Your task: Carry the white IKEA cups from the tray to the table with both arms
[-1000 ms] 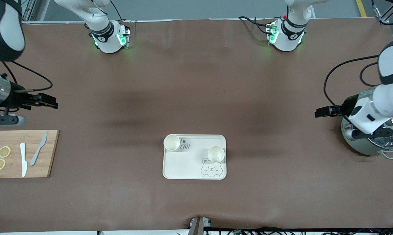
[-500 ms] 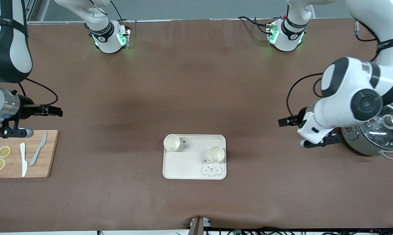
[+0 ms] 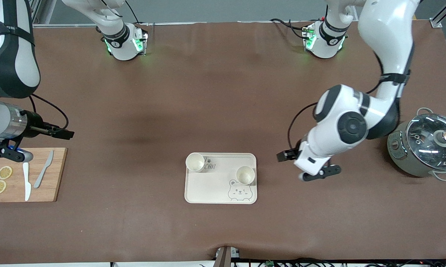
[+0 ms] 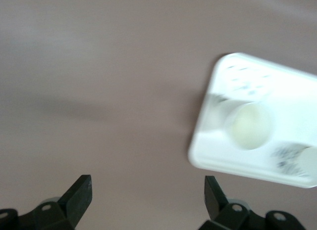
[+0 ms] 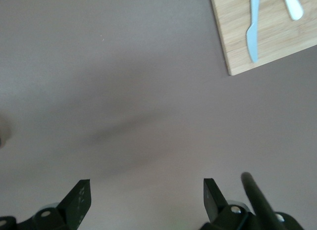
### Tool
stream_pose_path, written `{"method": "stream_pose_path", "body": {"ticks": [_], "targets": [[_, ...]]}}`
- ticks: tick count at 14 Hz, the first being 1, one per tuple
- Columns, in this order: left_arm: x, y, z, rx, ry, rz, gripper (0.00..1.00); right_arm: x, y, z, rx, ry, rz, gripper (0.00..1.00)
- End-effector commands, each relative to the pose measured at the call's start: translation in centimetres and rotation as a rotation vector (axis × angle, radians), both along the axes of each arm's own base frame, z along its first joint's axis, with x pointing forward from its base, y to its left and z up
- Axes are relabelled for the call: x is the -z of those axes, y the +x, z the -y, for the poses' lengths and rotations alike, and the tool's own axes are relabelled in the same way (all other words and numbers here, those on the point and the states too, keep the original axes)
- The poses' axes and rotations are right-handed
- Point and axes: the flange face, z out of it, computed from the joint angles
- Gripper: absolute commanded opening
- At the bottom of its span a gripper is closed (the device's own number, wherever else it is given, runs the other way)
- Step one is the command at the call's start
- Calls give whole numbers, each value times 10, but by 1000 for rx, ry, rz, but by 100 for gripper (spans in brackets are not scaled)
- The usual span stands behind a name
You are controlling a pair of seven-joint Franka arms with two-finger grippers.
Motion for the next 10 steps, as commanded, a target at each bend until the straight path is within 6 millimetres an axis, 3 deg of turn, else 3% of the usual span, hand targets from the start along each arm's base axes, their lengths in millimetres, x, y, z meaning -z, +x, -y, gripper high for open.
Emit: {"method": "stream_pose_path", "body": {"ticks": [1, 2, 4, 7, 10], "targets": [[19, 14, 39, -46, -45, 92, 100, 12, 12, -1, 33, 15, 2, 100], [30, 11, 50, -42, -50, 91, 99, 8, 21, -3, 34, 12, 63, 100], [51, 11, 55, -43, -41, 88, 88, 7, 38, -2, 53, 21, 177, 100], [85, 11, 62, -39, -29, 96, 79, 4, 44, -9, 76, 80, 228, 100], [112, 8, 73, -29, -10, 117, 73, 32, 57, -13, 134, 149, 220, 100]]}}
